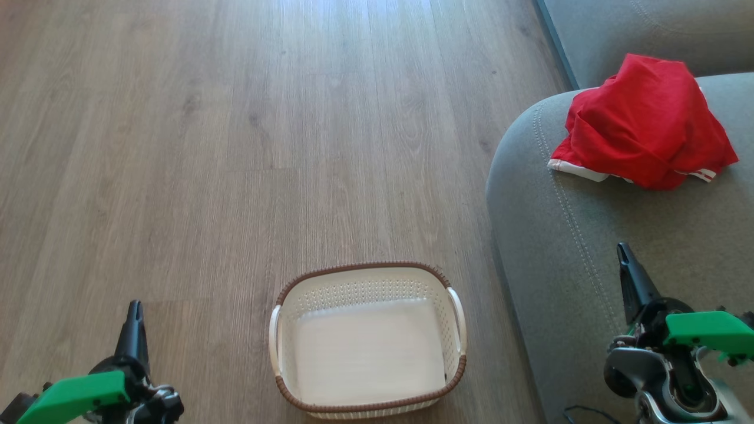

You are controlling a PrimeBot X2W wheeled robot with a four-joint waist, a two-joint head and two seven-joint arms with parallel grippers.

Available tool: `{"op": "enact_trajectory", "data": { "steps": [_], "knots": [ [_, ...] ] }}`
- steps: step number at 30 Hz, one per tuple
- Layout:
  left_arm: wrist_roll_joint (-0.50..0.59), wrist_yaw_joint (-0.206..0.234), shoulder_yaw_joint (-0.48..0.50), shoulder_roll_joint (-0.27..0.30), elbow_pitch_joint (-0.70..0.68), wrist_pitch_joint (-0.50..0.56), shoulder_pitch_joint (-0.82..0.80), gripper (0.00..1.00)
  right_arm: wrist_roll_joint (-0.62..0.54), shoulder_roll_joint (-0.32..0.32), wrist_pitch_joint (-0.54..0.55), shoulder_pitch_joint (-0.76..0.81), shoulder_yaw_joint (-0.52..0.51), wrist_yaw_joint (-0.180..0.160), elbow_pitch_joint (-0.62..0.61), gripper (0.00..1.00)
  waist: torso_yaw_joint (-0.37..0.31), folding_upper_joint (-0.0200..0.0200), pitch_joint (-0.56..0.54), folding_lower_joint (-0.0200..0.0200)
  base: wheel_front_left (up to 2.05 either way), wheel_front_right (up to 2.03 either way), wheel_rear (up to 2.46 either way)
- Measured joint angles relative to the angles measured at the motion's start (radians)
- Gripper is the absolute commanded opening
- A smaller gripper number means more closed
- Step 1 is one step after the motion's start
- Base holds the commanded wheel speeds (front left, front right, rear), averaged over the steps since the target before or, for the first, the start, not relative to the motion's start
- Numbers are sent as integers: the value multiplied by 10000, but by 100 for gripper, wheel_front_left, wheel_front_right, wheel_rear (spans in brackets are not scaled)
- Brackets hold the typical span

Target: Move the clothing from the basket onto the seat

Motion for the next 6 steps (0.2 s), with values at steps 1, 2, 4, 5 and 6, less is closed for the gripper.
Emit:
{"op": "enact_trajectory", "data": {
  "steps": [1,2,4,5,6],
  "knots": [
    [0,0,2,0,-2,0,0,0,42,-6,-25,0,25,-2,-4,0,0,0,0,0,0,0,0],
    [0,0,2,0,-2,0,0,0,48,-19,-29,0,42,-2,-10,0,0,0,0,0,0,0,0],
    [0,0,2,0,-2,0,0,0,56,-56,-67,0,73,-2,-31,0,0,0,0,0,0,0,0],
    [0,0,2,0,-2,-2,0,0,71,-84,-69,0,88,-2,-36,0,0,0,1,0,0,0,0],
    [0,0,2,0,-2,0,0,0,96,-111,-71,0,100,-2,-38,0,0,0,1,0,0,0,0]
  ]
}}
